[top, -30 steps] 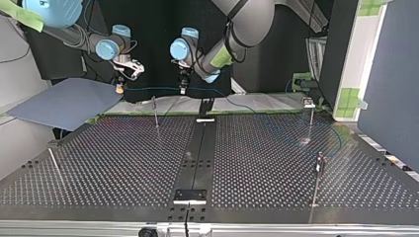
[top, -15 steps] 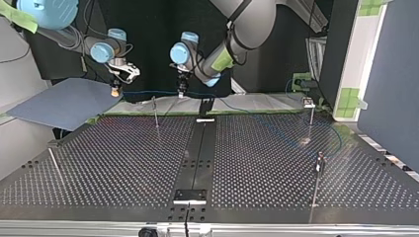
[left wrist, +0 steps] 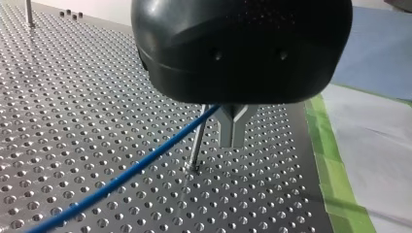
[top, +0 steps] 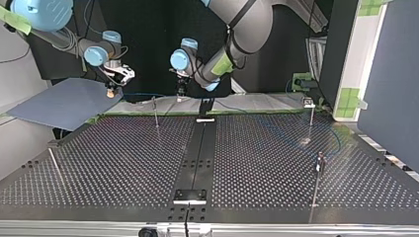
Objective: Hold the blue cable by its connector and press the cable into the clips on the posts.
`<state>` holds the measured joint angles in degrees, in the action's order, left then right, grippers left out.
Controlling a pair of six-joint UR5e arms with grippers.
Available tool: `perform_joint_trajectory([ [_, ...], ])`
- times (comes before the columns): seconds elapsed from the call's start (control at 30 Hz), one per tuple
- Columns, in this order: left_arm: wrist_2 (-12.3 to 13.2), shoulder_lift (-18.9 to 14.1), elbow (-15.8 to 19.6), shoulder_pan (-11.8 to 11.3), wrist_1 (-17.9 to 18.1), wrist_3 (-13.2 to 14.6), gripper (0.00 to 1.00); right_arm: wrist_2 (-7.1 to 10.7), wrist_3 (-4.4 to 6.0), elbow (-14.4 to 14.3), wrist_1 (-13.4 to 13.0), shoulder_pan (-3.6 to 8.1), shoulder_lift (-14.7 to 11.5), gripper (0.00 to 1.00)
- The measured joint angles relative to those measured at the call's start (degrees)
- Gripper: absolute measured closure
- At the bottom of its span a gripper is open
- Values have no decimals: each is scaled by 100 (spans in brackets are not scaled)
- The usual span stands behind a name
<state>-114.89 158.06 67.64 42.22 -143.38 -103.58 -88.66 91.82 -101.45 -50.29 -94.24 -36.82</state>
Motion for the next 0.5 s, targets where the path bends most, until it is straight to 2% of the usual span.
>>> perform_joint_trajectory([
  [0.23,66,6,-26,-42,0,-82,100,-3,-11,164,238,84,6,100],
  [0.5,157,8,-31,-103,1,-80,100,-3,-12,309,366,126,16,100],
])
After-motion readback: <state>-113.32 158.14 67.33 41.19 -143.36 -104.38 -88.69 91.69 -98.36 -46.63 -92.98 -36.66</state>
